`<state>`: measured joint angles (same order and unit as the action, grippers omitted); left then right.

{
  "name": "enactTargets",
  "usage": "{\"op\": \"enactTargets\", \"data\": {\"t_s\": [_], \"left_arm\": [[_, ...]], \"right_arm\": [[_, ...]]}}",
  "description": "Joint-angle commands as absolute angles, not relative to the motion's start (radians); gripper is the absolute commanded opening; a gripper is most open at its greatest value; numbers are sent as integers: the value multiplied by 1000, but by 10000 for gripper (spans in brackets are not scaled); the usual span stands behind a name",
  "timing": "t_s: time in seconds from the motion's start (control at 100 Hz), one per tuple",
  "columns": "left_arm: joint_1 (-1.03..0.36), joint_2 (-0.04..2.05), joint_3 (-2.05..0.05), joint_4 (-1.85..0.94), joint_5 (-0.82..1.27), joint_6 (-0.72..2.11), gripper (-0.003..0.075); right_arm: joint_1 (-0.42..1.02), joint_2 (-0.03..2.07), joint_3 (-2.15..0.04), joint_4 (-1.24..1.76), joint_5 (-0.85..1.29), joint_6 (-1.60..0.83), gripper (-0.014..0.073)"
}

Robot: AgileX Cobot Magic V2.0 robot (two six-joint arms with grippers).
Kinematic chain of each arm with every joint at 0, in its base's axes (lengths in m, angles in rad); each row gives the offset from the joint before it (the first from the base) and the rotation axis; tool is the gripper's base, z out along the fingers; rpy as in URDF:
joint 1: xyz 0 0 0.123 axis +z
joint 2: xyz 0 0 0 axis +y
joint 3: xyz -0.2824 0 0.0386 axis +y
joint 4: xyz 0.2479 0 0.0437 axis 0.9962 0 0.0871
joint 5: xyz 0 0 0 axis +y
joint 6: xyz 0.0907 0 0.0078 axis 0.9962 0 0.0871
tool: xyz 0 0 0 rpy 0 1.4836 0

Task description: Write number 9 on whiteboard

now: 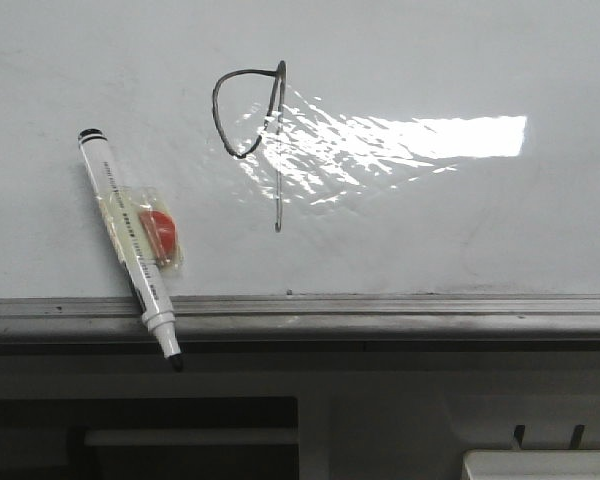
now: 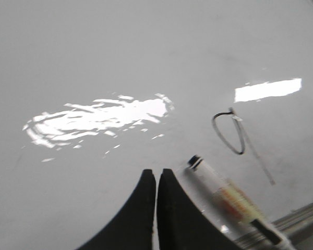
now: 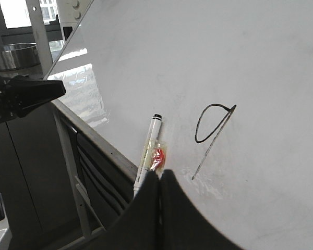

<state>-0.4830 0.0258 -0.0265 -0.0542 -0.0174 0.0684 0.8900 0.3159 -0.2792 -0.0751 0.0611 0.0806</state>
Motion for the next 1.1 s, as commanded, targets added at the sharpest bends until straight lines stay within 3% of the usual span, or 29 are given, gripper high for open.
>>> {"op": "enactTargets", "data": {"t_s": [0.0,0.43,0.69,1.089], "left_arm": [[-392,31,-16,-44,-90,51,-20],[-47,-31,46,-60,73,26,-20],[-29,-31,46,0,282,-46,-20],[-29,-31,46,0,281,-46,-20]], "right_arm": [[893,320,-309,-87,-15,70,-69],[893,320,-309,-87,-15,70,-69],[893,320,-309,-87,-15,70,-69],[893,320,-309,-87,-15,70,-69]]}}
